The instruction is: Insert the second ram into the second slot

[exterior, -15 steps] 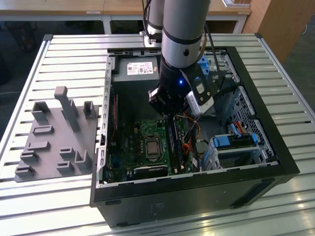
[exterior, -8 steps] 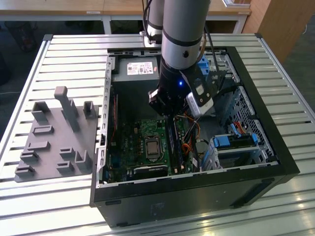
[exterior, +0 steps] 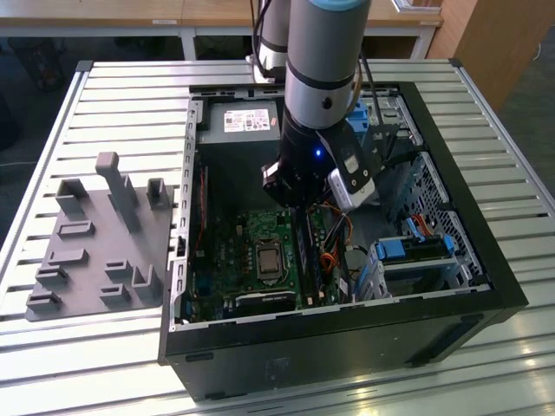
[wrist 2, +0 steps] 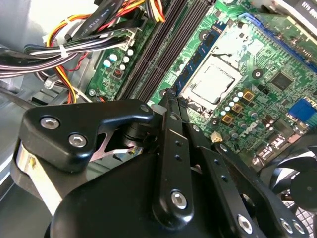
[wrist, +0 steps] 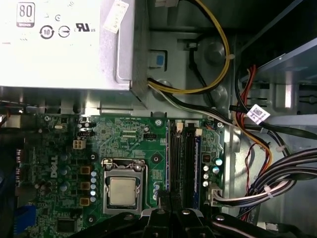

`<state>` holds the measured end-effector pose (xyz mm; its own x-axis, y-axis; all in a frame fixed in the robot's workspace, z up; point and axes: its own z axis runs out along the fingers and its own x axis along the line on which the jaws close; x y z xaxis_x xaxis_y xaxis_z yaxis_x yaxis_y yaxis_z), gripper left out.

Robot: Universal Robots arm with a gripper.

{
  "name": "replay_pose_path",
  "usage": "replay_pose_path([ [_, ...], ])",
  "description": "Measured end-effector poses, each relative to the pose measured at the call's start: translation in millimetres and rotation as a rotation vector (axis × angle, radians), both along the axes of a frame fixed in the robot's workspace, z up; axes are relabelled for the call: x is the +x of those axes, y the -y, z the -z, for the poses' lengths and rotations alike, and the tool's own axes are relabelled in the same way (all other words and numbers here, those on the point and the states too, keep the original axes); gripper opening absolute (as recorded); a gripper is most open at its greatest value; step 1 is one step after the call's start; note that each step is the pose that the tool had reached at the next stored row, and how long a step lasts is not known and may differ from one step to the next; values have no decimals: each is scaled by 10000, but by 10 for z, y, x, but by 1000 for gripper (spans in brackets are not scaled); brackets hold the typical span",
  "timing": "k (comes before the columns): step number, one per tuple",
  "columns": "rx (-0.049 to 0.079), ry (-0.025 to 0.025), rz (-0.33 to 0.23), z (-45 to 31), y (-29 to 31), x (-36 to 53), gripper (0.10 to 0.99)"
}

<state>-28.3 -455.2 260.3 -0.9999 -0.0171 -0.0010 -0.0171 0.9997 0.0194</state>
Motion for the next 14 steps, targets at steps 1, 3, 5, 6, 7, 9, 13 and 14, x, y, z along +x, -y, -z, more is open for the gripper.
replay_pose_path([
  [1,1,0,-1,4,9,0,114],
  [3,3,1,1,9,39,0,114],
  [5,7,-6,2,17,61,3,114],
  [6,11,-14,6,24,66,8,114],
  [7,15,-22,12,32,67,15,114],
  [9,12,-46,26,47,69,30,114],
  [13,12,-79,55,86,69,49,114],
  [14,13,-80,59,99,69,49,114],
])
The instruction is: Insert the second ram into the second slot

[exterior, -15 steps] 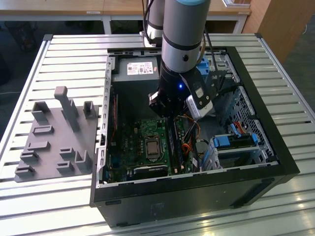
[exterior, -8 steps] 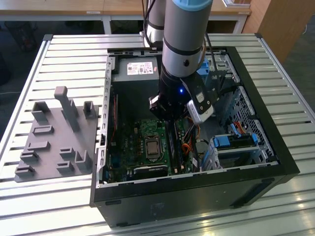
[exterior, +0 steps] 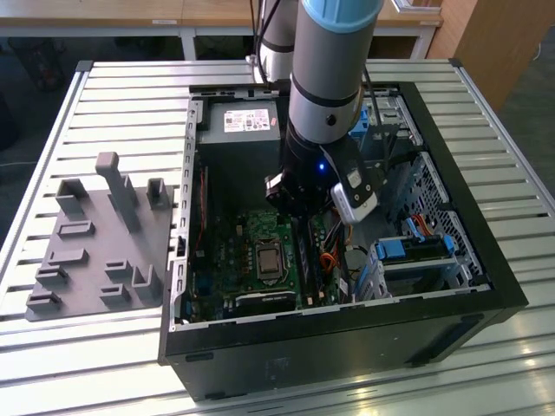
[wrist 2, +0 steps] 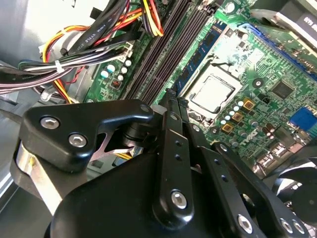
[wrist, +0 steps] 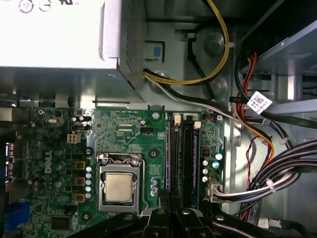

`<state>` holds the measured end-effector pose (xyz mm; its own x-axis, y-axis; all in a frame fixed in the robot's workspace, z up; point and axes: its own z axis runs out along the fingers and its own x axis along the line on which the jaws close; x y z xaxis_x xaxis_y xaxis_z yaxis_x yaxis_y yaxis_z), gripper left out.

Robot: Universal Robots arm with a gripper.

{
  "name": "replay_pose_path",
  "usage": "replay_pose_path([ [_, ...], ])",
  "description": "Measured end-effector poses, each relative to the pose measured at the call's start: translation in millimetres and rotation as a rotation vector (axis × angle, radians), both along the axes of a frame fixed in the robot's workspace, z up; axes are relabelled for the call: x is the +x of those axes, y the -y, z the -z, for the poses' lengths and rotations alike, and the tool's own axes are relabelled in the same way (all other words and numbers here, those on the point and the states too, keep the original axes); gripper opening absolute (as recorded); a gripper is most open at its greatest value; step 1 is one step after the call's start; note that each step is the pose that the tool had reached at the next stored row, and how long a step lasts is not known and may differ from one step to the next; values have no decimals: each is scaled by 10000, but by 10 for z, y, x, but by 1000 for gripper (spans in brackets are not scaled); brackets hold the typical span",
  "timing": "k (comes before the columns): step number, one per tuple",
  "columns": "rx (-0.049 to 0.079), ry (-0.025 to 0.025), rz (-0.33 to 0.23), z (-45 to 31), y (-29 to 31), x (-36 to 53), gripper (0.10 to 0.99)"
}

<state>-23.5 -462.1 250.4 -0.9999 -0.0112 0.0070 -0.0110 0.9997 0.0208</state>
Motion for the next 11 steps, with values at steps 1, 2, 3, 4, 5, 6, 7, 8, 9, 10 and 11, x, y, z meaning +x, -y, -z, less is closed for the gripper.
replay_pose_path([
  [1,0,0,6,14,0,0,114],
  [2,0,0,14,28,0,0,114],
  [3,0,-1,28,43,0,1,114],
  [4,0,-1,50,57,0,1,114],
  [5,0,0,73,71,0,3,114],
  [6,0,0,90,81,1,4,114],
  [7,0,0,100,87,2,8,114],
  [8,-2,-2,108,90,3,13,114],
  [9,0,-5,112,94,3,21,114],
  [10,-1,-5,114,95,3,23,114],
  [11,-3,-6,115,95,3,23,114],
])
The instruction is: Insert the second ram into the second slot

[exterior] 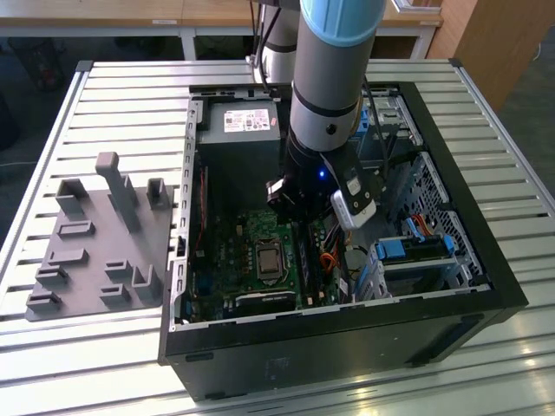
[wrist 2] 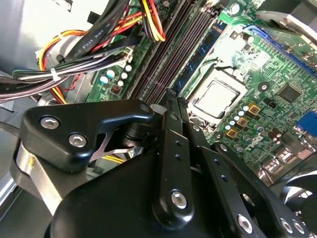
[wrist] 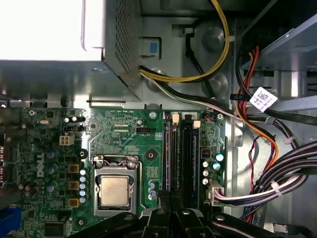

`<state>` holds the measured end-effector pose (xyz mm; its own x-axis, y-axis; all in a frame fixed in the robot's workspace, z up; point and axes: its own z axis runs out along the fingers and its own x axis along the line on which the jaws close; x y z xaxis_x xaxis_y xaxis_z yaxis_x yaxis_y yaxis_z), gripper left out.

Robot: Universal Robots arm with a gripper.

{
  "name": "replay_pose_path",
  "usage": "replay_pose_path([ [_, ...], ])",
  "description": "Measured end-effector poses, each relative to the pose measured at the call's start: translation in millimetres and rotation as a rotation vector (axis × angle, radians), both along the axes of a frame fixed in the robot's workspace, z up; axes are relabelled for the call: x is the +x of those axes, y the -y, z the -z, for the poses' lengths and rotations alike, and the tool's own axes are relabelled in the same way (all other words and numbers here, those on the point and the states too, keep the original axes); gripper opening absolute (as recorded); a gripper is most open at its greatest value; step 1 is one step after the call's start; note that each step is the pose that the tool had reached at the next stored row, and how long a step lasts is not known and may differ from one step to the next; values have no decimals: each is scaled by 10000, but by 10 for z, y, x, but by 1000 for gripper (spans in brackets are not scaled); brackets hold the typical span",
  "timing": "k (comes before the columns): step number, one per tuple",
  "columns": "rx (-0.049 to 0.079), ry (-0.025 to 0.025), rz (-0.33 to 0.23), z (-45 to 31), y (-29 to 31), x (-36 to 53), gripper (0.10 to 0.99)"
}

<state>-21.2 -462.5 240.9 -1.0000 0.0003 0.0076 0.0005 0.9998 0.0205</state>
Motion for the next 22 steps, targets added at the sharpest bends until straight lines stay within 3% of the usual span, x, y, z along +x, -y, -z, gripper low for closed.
replay_pose_path([
  [22,4,-20,54,48,37,15,114],
])
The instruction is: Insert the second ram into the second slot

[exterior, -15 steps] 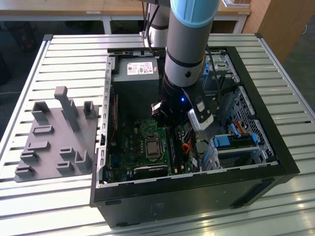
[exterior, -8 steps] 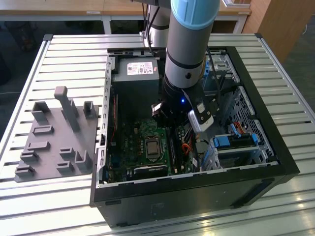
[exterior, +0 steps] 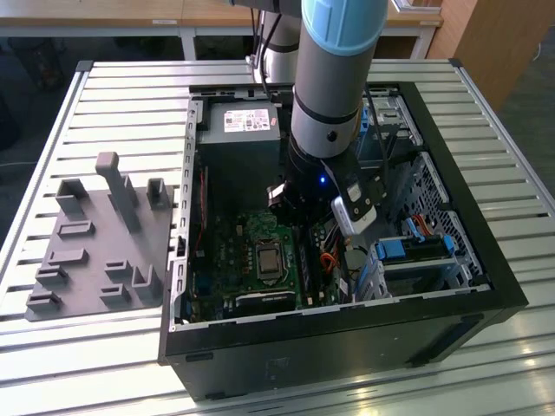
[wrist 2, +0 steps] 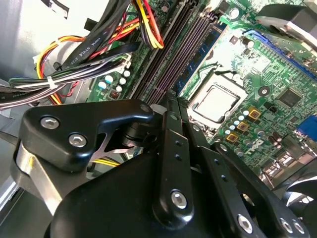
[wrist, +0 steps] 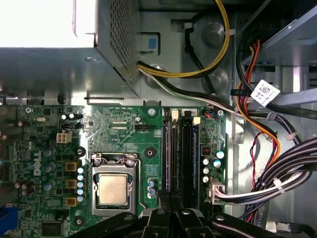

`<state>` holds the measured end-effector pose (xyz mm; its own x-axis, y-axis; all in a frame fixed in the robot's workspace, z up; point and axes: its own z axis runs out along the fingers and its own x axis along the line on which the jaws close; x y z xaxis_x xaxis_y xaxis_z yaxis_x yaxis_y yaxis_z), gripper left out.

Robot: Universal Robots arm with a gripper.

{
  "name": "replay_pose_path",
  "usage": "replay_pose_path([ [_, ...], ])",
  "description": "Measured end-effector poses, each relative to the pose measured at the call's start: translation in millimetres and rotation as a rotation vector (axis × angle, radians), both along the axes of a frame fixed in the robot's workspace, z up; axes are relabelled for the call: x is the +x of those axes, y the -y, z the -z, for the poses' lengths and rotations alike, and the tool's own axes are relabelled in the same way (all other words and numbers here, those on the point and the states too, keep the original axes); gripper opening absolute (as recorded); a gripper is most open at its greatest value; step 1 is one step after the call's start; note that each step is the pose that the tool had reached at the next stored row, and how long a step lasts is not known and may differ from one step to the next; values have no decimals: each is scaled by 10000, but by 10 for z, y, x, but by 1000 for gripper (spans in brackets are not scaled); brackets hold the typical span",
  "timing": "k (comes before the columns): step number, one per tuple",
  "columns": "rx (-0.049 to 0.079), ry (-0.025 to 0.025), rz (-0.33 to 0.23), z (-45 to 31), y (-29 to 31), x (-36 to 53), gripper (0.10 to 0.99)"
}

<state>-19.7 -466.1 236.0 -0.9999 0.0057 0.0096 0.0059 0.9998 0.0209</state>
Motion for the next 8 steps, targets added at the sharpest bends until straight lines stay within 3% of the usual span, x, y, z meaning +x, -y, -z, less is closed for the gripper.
replay_pose_path([
  [8,-1,-28,-35,52,2,36,114],
])
